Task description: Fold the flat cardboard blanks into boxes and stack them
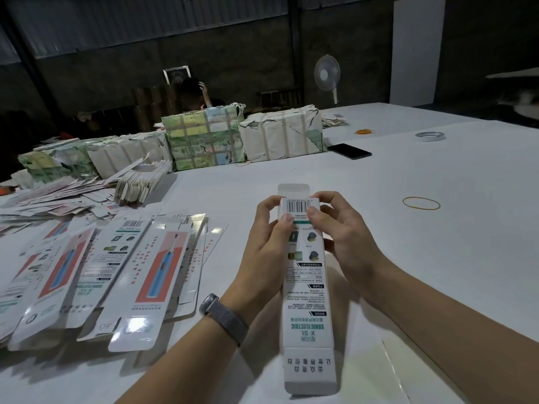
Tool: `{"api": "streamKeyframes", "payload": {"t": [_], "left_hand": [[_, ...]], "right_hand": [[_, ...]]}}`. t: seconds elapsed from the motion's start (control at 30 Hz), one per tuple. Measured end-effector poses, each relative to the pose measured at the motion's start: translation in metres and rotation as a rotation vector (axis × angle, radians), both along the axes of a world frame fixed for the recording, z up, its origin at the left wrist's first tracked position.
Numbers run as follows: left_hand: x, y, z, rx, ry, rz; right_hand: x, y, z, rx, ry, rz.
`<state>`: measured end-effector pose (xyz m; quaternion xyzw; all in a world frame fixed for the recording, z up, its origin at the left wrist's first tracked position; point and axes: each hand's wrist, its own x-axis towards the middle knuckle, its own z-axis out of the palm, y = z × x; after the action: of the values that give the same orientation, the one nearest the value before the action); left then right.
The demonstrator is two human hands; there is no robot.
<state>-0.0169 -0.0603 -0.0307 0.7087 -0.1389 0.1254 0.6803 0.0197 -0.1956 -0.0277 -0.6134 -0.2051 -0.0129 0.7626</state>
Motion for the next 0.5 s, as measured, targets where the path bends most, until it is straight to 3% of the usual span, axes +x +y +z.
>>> {"api": "streamKeyframes", "payload": {"t": [0.5], "left_hand": [[-0.0007,-0.0029,-0.0027,-0.024,0.059,-0.062]], "right_hand": [[0.0069,-0.0050,-0.0023,0.127,-0.031,-0.072]]}}
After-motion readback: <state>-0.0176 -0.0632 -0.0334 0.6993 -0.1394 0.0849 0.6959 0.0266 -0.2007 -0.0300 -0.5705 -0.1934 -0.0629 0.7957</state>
